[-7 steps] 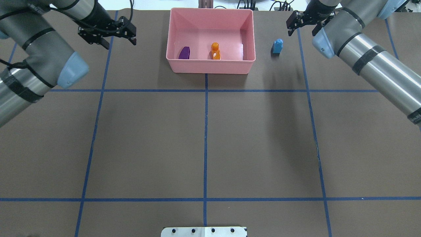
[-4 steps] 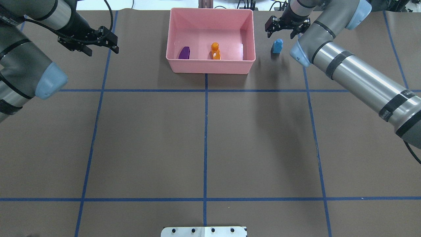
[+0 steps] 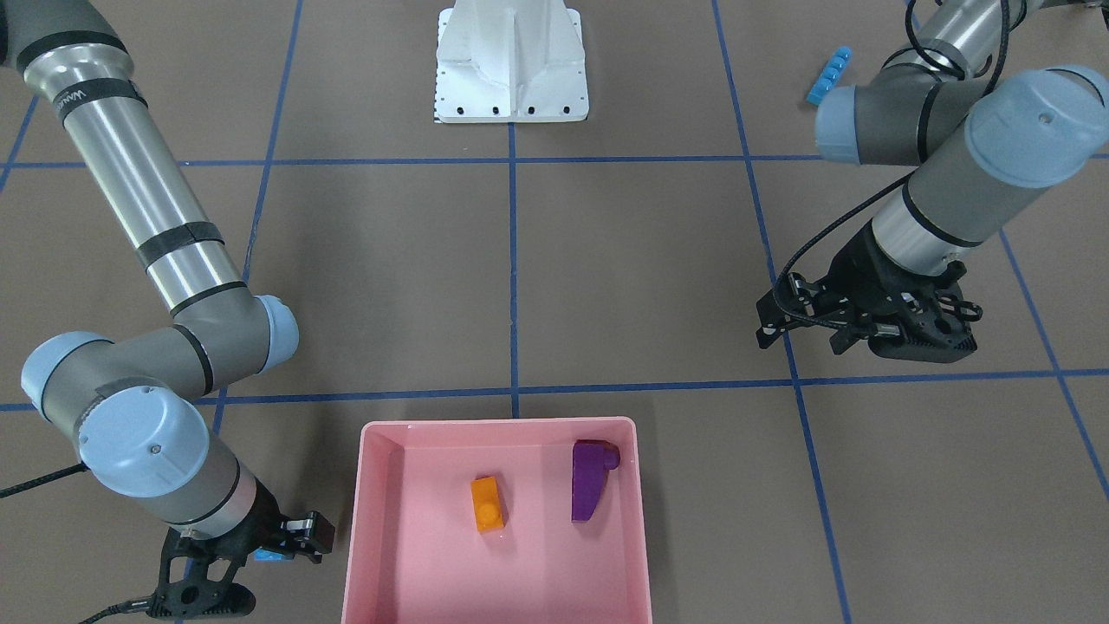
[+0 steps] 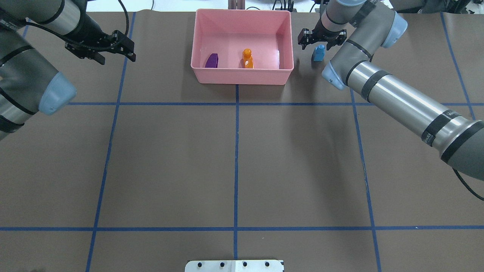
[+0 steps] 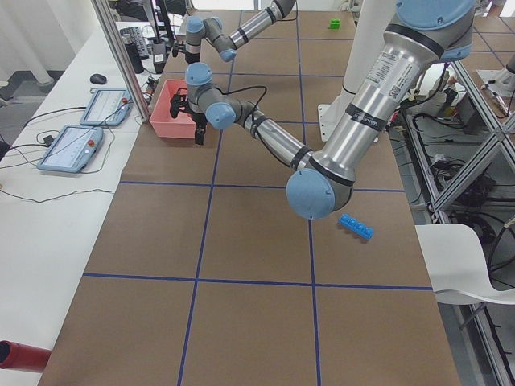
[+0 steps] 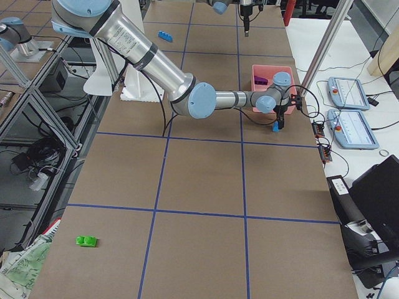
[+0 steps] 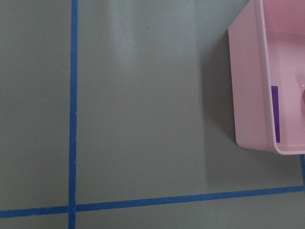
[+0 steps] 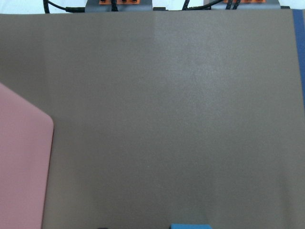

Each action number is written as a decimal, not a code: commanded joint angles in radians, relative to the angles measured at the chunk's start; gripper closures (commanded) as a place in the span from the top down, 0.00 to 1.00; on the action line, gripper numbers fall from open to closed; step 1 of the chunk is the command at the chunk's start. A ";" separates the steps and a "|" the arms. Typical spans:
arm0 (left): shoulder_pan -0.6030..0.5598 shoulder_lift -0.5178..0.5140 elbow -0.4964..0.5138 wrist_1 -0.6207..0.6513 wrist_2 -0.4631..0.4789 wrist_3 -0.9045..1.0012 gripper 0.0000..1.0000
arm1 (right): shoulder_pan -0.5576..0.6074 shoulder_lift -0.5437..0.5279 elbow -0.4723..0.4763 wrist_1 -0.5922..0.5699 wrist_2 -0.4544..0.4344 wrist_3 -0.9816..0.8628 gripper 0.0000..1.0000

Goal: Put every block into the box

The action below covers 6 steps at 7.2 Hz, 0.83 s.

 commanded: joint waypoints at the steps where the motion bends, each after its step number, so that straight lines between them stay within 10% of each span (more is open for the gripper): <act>1: 0.005 0.000 -0.001 0.000 0.003 -0.004 1.00 | -0.025 -0.024 0.001 0.000 -0.058 -0.006 0.83; 3: 0.008 0.002 -0.001 0.000 0.005 -0.011 1.00 | -0.019 -0.025 0.005 -0.001 -0.059 0.000 0.01; 6: 0.011 0.000 0.002 0.000 0.005 -0.011 1.00 | 0.012 -0.023 0.050 -0.010 -0.051 0.008 0.00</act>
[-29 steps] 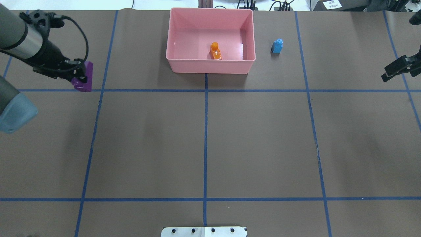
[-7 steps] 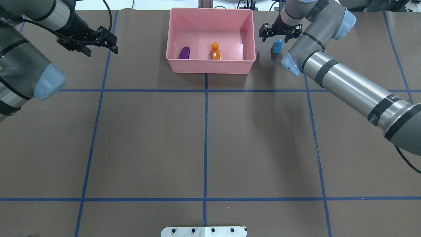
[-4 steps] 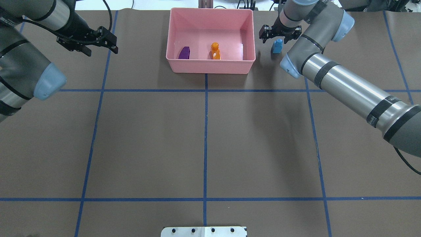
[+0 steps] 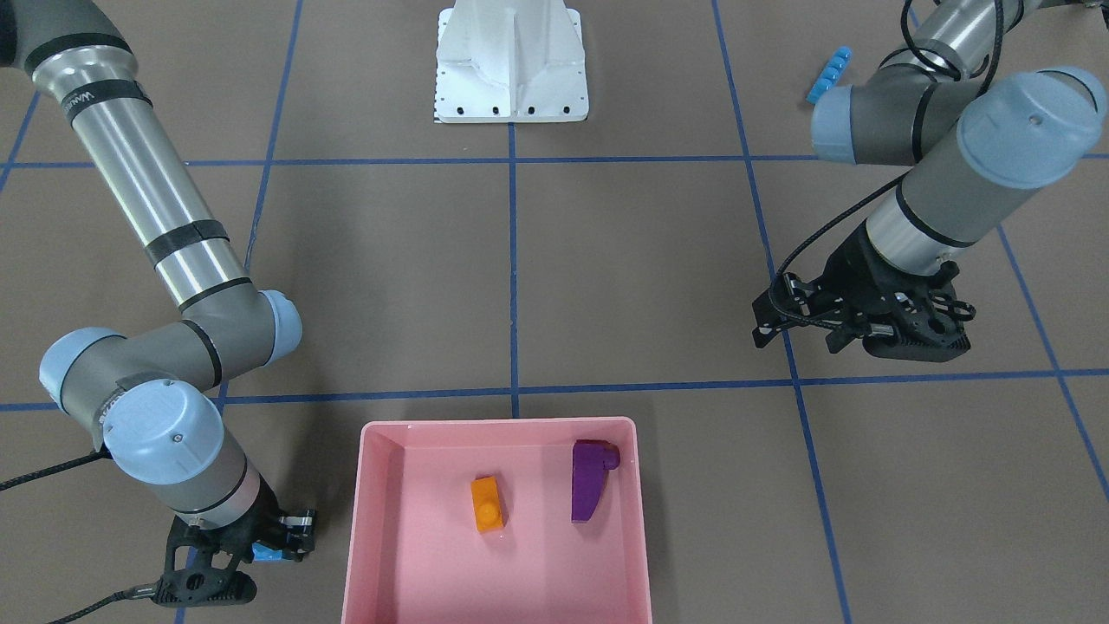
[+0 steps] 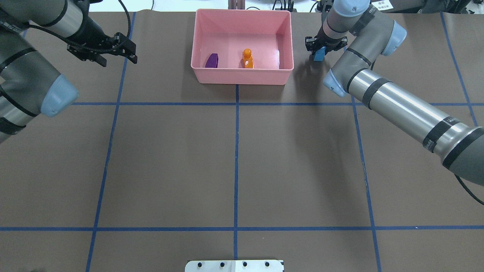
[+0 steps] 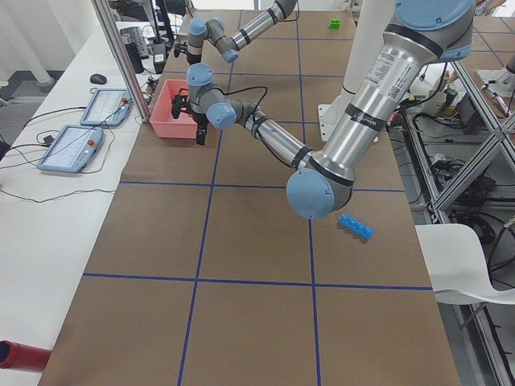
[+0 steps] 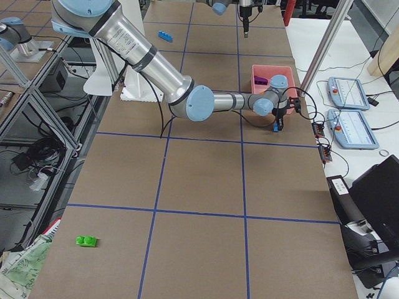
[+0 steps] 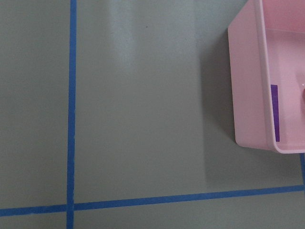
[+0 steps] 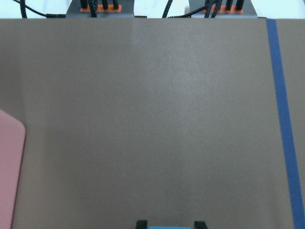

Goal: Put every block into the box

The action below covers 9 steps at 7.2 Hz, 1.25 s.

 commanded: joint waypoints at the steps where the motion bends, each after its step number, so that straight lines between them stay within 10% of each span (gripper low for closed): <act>1: -0.001 0.001 0.001 0.000 0.002 0.000 1.00 | 0.020 0.006 0.047 -0.024 0.014 0.024 0.00; 4: -0.045 0.164 -0.125 -0.002 0.000 0.111 1.00 | 0.111 0.122 0.192 -0.258 0.146 0.165 0.00; 8: -0.102 0.595 -0.362 -0.009 -0.012 0.461 1.00 | -0.008 0.211 0.190 -0.349 0.054 0.321 0.00; 9: -0.102 0.678 -0.411 -0.009 -0.012 0.466 1.00 | -0.034 0.207 0.190 -0.352 0.026 0.315 0.95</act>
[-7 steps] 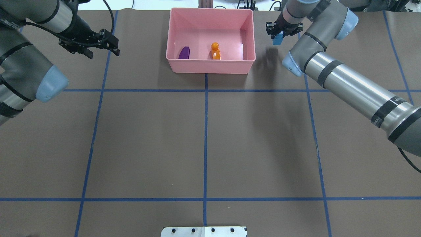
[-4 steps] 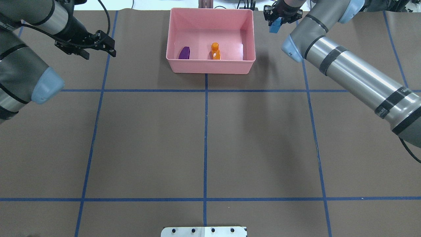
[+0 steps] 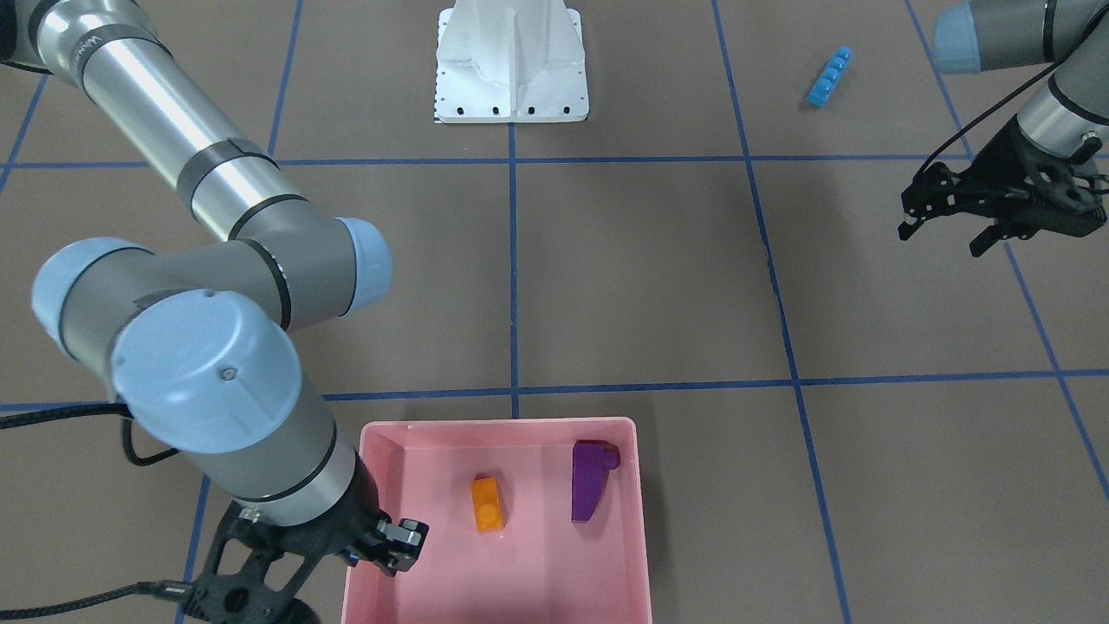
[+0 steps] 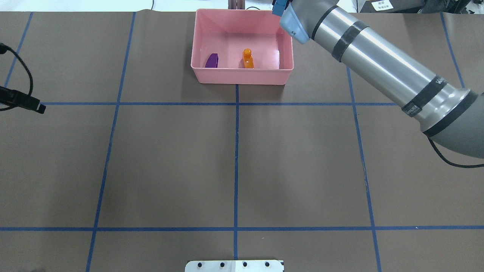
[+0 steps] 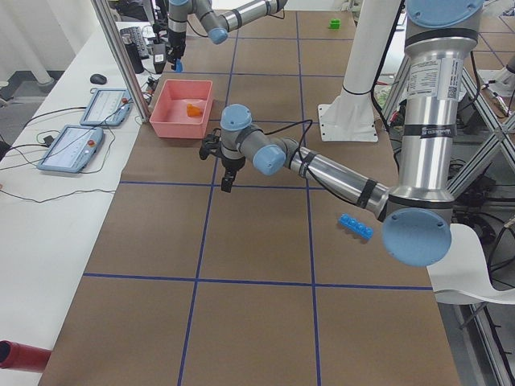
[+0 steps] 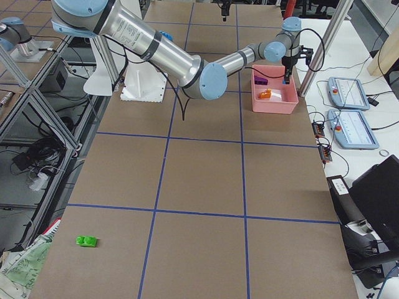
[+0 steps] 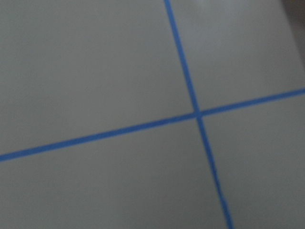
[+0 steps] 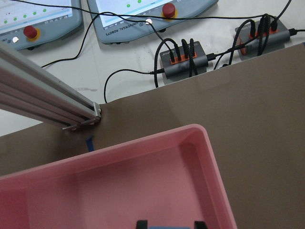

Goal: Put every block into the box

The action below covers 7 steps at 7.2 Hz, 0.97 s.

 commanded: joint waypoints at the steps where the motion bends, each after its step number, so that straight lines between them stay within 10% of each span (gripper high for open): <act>1: -0.004 0.187 -0.102 -0.005 -0.002 0.027 1.00 | -0.042 0.000 0.003 -0.007 -0.040 0.004 1.00; 4: 0.004 0.493 -0.136 -0.353 0.004 -0.049 1.00 | -0.007 -0.028 0.205 -0.246 -0.007 -0.092 1.00; 7: 0.129 0.568 -0.138 -0.467 -0.030 -0.098 1.00 | 0.022 -0.269 0.574 -0.393 0.028 -0.198 1.00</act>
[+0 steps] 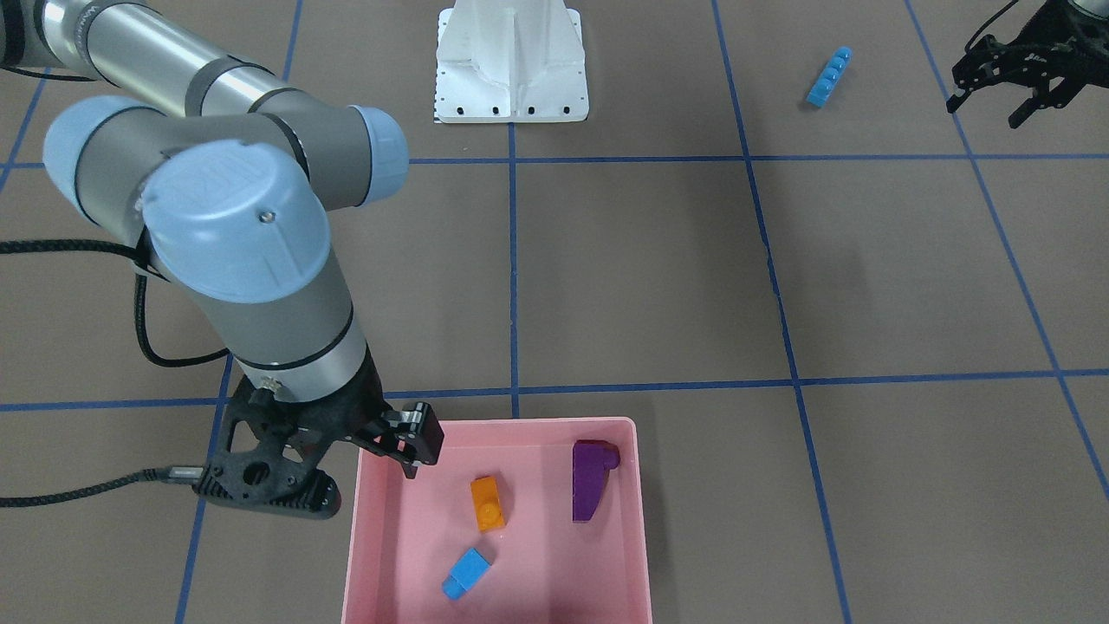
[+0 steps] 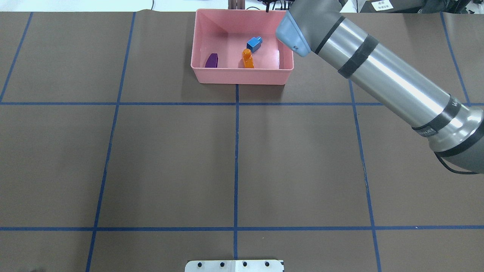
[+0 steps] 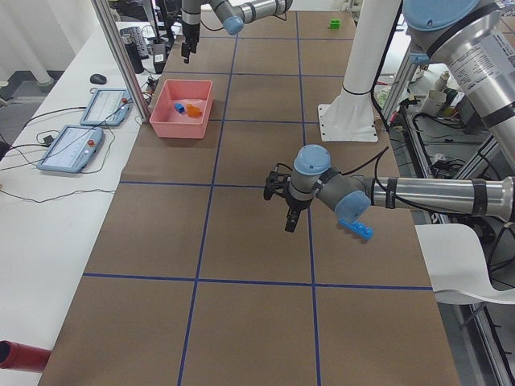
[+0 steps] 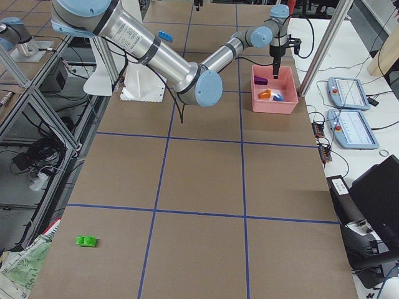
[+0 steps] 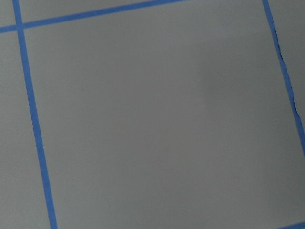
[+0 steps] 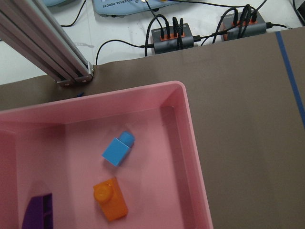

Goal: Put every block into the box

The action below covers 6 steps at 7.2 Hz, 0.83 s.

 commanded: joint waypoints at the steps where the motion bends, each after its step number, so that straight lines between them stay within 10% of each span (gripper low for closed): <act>1: 0.184 0.015 -0.001 -0.038 0.008 -0.120 1.00 | 0.045 -0.252 0.286 -0.041 0.049 -0.091 1.00; 6: 0.796 0.064 -0.006 -0.035 0.312 -0.338 1.00 | 0.141 -0.760 0.862 -0.315 0.061 -0.406 1.00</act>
